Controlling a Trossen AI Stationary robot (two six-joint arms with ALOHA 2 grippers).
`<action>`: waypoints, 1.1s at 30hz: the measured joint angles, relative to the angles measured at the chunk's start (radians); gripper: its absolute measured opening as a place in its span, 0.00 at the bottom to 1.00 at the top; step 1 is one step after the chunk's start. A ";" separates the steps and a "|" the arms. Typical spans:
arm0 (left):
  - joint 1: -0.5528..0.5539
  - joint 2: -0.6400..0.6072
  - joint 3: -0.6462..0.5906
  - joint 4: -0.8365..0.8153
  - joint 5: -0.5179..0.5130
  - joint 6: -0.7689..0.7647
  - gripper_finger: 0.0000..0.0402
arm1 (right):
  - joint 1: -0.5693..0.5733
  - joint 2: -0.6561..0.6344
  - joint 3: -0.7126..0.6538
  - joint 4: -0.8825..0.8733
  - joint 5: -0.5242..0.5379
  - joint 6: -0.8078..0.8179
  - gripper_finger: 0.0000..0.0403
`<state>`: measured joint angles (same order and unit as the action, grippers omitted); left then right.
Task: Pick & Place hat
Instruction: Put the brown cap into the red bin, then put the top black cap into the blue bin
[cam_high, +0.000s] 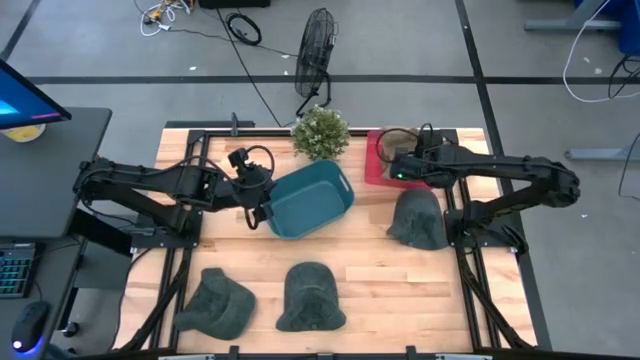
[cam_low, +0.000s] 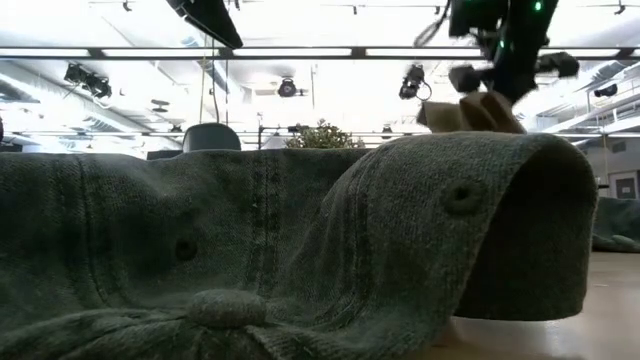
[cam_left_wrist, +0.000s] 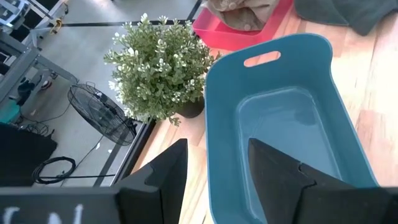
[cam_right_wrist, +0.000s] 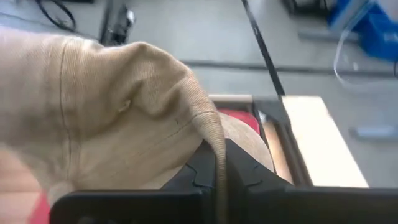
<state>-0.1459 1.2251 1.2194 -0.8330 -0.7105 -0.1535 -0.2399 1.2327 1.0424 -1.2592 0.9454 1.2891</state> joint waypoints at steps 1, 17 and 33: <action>0.000 0.000 0.000 0.000 0.000 0.000 0.43 | -0.017 0.001 -0.023 0.018 -0.013 0.005 0.03; 0.000 0.000 0.000 -0.034 0.001 -0.037 0.43 | -0.264 0.004 -0.417 0.594 -0.169 -0.185 0.10; -0.111 -0.021 0.002 -0.135 -0.031 -0.358 0.43 | -0.269 -0.036 -0.248 0.588 -0.319 -0.672 0.41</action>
<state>-0.2569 1.2042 1.2209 -0.9685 -0.7414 -0.5120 -0.5088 1.1972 0.7945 -0.6708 0.6261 0.6166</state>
